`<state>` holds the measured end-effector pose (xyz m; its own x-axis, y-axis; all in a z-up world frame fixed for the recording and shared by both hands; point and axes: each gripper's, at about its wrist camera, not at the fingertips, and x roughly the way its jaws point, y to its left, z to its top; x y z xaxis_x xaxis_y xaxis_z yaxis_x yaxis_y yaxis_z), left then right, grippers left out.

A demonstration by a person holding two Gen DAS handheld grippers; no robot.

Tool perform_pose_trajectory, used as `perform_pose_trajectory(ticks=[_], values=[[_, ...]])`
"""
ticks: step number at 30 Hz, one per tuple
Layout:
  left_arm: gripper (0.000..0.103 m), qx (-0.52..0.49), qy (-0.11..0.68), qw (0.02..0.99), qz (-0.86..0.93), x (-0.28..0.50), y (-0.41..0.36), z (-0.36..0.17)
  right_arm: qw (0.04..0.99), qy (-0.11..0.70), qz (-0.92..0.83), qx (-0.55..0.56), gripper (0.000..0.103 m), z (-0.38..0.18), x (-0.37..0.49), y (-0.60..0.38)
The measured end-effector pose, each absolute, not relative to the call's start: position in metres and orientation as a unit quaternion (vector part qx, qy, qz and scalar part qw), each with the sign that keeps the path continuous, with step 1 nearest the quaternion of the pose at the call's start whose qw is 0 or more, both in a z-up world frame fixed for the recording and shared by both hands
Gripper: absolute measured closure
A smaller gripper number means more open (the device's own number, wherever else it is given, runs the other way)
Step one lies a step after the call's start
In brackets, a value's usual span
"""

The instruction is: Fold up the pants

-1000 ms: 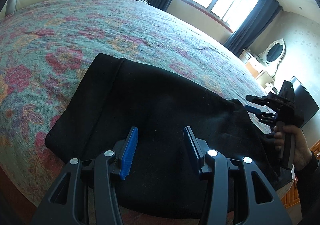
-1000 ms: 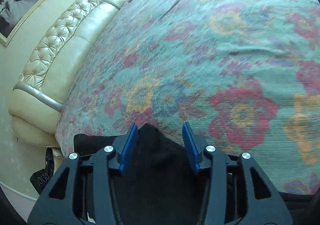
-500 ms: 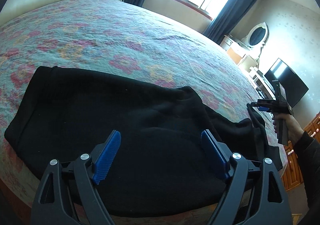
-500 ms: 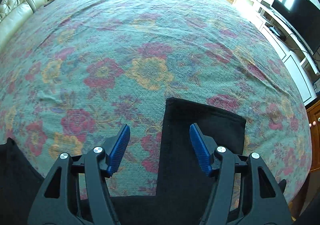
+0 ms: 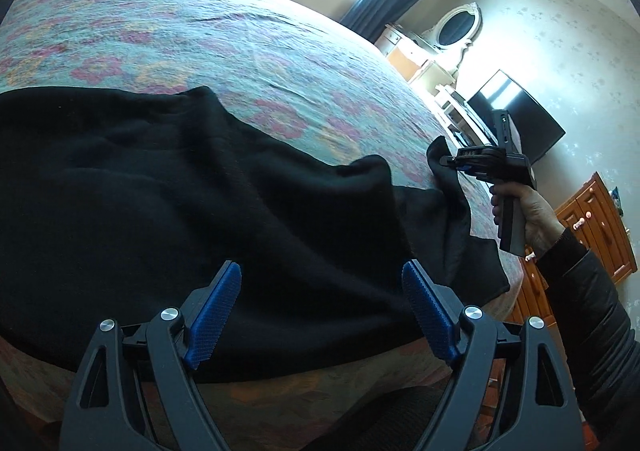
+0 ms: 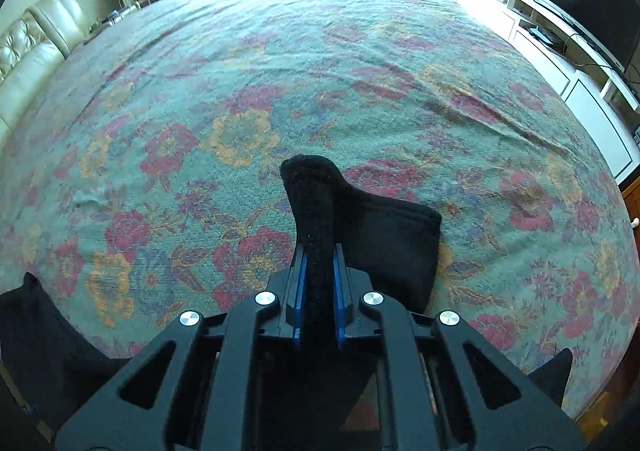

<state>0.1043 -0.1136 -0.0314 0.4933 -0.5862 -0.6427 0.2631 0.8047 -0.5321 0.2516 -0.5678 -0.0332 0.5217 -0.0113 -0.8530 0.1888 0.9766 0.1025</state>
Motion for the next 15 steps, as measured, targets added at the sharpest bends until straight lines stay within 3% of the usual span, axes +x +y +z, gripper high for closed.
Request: perform_pose_trajectory(ticks=[6,15], values=[[0.021,-0.211,0.440,0.817,-0.307,0.092,-0.174,-0.027,0.900,0.393,-0.058,0.177,0.092,0.022,0.152,-0.644],[0.021,-0.354,0.487,0.747,-0.282,0.092,-0.238,-0.058,0.882,0.365,-0.049,0.293,0.092,0.006,0.075,-0.710]])
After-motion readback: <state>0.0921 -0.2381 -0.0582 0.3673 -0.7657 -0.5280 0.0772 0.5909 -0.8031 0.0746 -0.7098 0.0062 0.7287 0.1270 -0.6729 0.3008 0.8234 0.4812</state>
